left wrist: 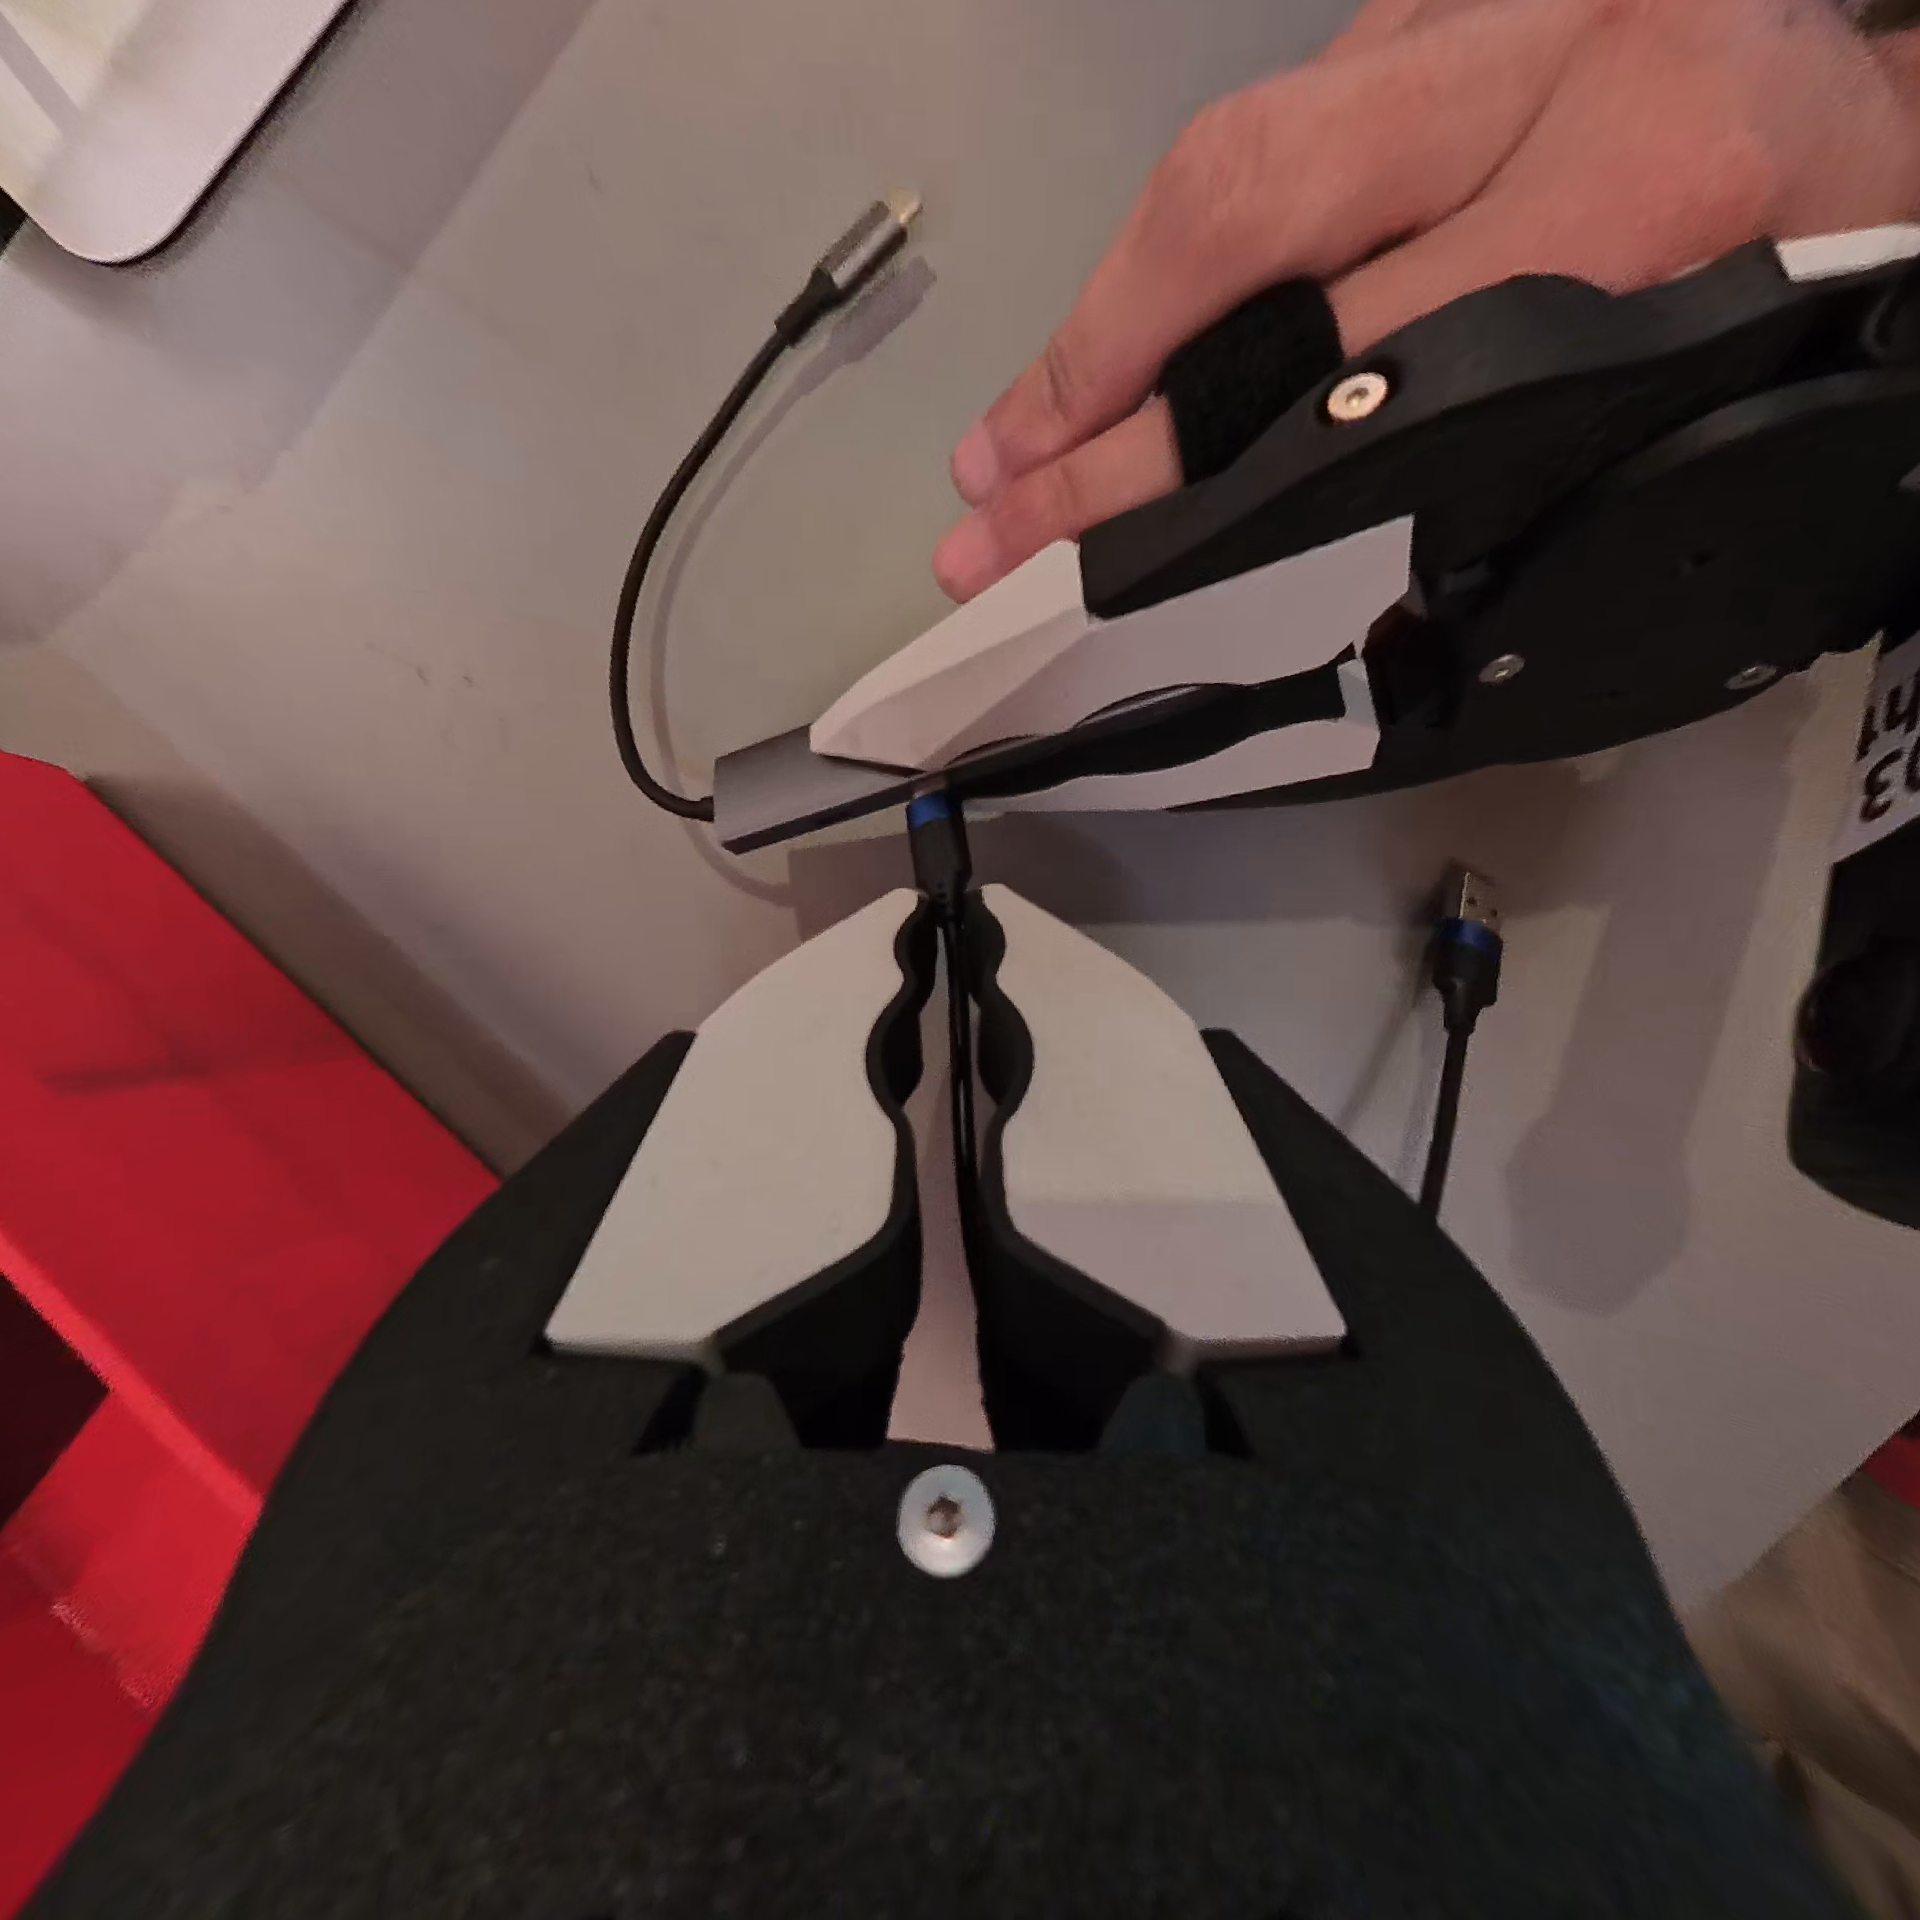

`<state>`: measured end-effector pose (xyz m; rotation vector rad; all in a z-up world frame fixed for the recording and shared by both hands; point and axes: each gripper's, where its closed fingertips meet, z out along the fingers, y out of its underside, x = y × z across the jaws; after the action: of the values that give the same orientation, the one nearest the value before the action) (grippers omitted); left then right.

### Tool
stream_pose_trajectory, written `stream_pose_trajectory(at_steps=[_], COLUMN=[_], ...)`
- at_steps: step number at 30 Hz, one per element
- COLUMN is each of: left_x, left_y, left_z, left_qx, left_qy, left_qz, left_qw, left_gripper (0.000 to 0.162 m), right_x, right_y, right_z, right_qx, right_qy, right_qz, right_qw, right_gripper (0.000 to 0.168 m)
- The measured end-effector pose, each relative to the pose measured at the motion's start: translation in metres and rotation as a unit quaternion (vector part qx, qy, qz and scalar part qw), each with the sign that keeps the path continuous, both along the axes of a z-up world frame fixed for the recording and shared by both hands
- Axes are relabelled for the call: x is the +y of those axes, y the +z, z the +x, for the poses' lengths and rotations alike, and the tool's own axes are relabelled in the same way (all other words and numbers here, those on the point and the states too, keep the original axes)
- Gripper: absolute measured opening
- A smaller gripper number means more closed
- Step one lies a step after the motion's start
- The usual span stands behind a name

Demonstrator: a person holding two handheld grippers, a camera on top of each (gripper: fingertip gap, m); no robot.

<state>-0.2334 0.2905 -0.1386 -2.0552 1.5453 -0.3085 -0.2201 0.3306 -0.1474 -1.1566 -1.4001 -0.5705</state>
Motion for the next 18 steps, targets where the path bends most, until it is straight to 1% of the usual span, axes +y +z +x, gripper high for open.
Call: stream_pose_trajectory(at_steps=[5,7,11,13,15,18], left_x=[0.000,-0.001,0.000,0.001,0.001,0.004], left_y=[0.012,0.016,0.018,0.015,0.012,0.021], left_z=[0.006,0.006,0.006,0.005,0.004,0.005], left_qx=[-0.077,-0.102,-0.118,-0.129,-0.137,-0.164], left_qy=[0.009,0.011,0.013,0.017,0.015,0.018], left_qz=[-0.016,-0.015,0.004,0.004,-0.004,0.005], left_qw=[0.997,0.995,0.993,0.992,0.990,0.986], left_gripper=[0.004,0.004,0.005,0.005,0.005,0.005], right_x=[0.000,-0.001,-0.001,0.000,0.000,0.002], right_y=[0.009,0.014,0.020,0.021,0.019,0.021], right_z=[0.002,0.002,0.001,0.002,0.002,0.002], right_qx=[0.042,0.045,0.061,0.071,0.057,0.073], right_qy=[0.002,0.000,-0.005,-0.020,-0.022,-0.022], right_qz=[-0.007,0.007,0.014,0.011,0.018,0.007], right_qw=[0.999,0.999,0.998,0.997,0.998,0.997], right_gripper=[0.008,0.008,0.008,0.008,0.008,0.008])
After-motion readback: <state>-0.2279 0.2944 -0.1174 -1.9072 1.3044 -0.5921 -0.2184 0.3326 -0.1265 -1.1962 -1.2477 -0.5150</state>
